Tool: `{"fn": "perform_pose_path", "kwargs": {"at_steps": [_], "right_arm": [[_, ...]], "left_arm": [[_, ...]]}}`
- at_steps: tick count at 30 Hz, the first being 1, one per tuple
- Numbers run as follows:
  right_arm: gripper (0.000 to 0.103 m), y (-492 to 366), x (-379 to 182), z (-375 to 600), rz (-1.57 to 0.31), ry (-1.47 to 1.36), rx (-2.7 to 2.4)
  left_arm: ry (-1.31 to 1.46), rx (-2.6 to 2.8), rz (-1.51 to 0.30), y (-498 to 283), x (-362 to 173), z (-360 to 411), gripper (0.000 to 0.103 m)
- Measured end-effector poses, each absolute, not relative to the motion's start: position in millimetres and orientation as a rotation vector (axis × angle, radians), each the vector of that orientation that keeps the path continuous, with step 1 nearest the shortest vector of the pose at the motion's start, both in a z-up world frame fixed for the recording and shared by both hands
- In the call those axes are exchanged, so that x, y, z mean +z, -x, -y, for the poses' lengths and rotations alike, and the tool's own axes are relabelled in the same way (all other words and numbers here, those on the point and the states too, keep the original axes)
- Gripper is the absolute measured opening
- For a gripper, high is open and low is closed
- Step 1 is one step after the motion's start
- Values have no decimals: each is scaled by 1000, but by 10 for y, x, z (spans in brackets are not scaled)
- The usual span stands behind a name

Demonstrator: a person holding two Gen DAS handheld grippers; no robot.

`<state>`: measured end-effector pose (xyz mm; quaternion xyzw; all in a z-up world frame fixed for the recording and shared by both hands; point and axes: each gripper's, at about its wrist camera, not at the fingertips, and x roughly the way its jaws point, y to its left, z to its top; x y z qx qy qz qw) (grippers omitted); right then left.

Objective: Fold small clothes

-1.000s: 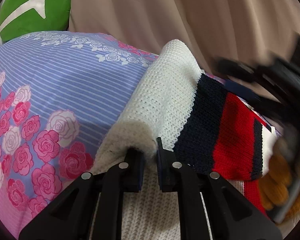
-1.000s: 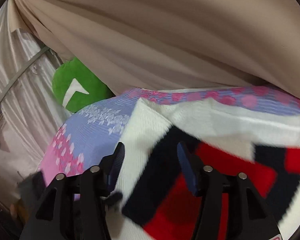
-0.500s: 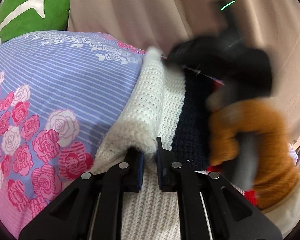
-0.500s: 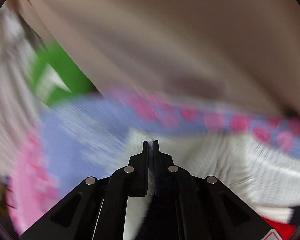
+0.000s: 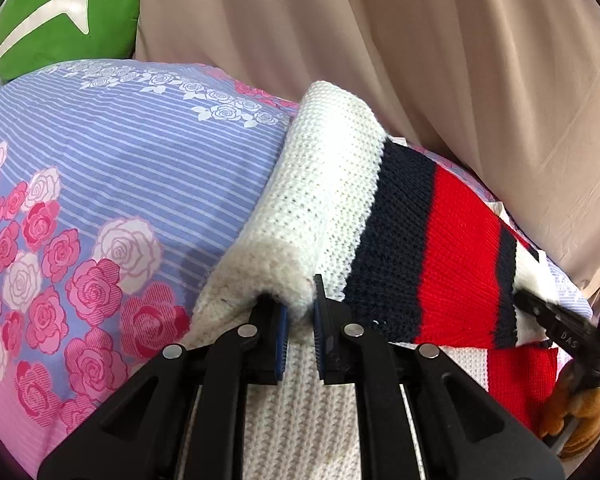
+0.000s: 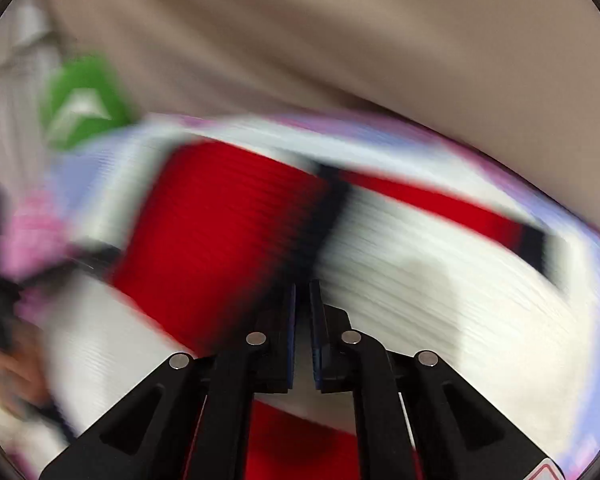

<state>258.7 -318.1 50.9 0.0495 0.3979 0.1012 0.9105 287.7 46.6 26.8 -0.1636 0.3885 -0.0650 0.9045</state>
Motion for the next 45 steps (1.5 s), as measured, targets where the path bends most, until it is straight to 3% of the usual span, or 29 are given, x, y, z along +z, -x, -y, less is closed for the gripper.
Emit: {"fn": "perform_pose_path", "kwargs": {"at_steps": [3,6,8,9,10,12,13,16,19,21,26,27,28,32,37,39,41,45], "right_arm": [[0,-2339,622,3899,-765,-270,81],[16,-2138,703,4011,-717,-294,106],[53,-2185,633,4036,-731,-294,115],[53,-2240,579,3982,-752,-292,110],[53,-2310,514,3956,-777,-288,108],[27,-2321,510,3809,-765,-268,106],[8,-2288,572,3800,-744,-295,144],[8,-2090,804,3737,-618,-268,126],[7,-2279,453,3983,-760,-283,30],[5,-2245,437,4070,-743,-310,56],[11,-2137,592,3930,-732,-234,-31],[14,-2074,676,3883,-694,-245,-65],[23,-2010,788,3805,-646,-253,-62],[22,-2284,1004,2980,-662,-212,285],[22,-3014,808,1834,-785,-117,513],[17,-3340,662,1564,-822,-59,466],[4,-3575,586,1584,-788,-63,438],[0,-3600,750,2018,-703,-182,285]], "left_arm": [[325,-128,-802,-2880,274,-454,11],[320,-127,-802,-2884,282,-450,11],[319,-129,-801,-2881,287,-449,11],[320,-130,-801,-2881,287,-449,11],[322,-131,-801,-2881,286,-448,11],[324,-133,-801,-2880,289,-442,11],[323,-131,-801,-2880,284,-440,11],[324,-127,-798,-2881,283,-442,11],[337,-132,-799,-2881,270,-469,10],[333,-134,-801,-2880,273,-484,10],[330,-131,-799,-2876,280,-474,11],[328,-129,-798,-2874,280,-472,11],[324,-127,-797,-2872,280,-470,11],[305,-115,-794,-2867,284,-414,11],[318,-126,-796,-2873,277,-394,11],[321,-131,-796,-2869,272,-406,11],[320,-135,-795,-2871,270,-400,11],[327,-142,-793,-2875,262,-431,11]]}}
